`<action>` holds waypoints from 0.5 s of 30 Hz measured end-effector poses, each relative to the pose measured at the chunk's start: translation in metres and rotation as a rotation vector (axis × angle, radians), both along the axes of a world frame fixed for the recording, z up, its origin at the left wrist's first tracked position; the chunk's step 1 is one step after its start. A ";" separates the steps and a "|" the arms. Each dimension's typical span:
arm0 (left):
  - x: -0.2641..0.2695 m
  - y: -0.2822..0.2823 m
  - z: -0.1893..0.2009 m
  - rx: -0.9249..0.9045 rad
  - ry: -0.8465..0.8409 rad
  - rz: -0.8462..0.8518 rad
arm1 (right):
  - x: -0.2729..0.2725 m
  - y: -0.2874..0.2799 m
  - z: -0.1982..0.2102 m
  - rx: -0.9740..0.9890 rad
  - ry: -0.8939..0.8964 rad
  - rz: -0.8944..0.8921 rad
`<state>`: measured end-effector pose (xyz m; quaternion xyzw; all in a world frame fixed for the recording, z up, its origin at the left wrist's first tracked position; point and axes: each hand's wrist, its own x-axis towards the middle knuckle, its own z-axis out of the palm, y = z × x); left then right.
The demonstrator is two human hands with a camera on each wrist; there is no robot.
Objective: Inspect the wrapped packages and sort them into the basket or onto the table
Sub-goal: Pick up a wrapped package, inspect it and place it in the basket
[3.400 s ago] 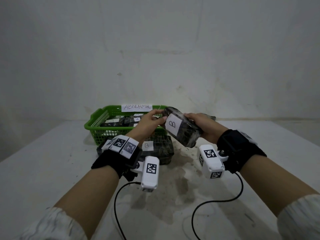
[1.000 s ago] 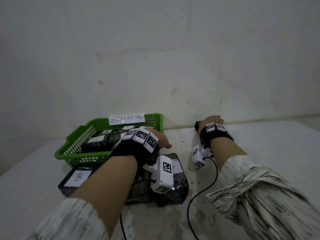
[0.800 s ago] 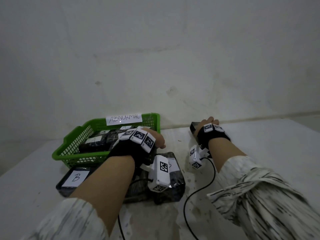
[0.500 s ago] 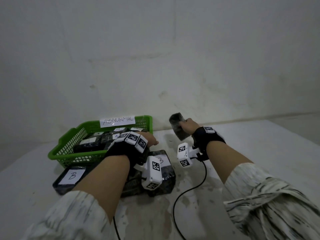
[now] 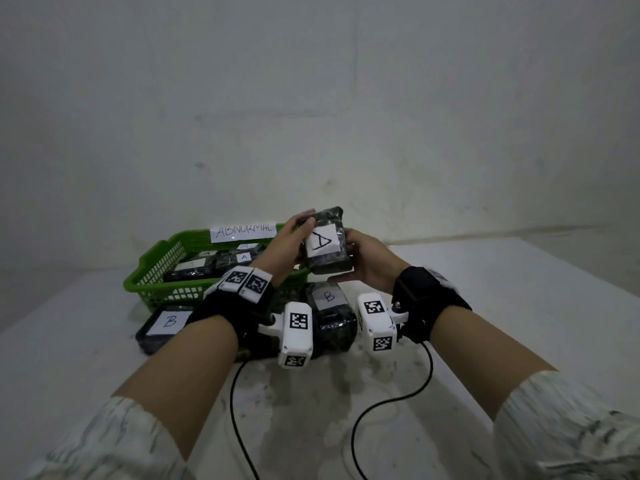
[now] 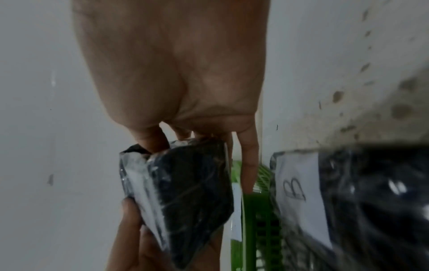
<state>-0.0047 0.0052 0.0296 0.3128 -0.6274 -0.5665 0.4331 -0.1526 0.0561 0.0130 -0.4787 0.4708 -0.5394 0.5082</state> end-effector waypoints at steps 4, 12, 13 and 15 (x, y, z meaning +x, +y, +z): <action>0.021 0.005 -0.004 -0.068 0.003 0.006 | 0.023 0.004 -0.001 0.001 -0.028 0.009; 0.036 0.009 -0.005 -0.095 0.040 0.031 | 0.054 -0.005 0.000 -0.102 0.052 -0.145; 0.036 0.009 -0.005 -0.112 0.036 0.031 | 0.055 -0.004 0.001 -0.101 0.051 -0.148; 0.037 0.009 -0.004 -0.135 0.033 0.031 | 0.055 -0.002 0.003 -0.097 0.053 -0.136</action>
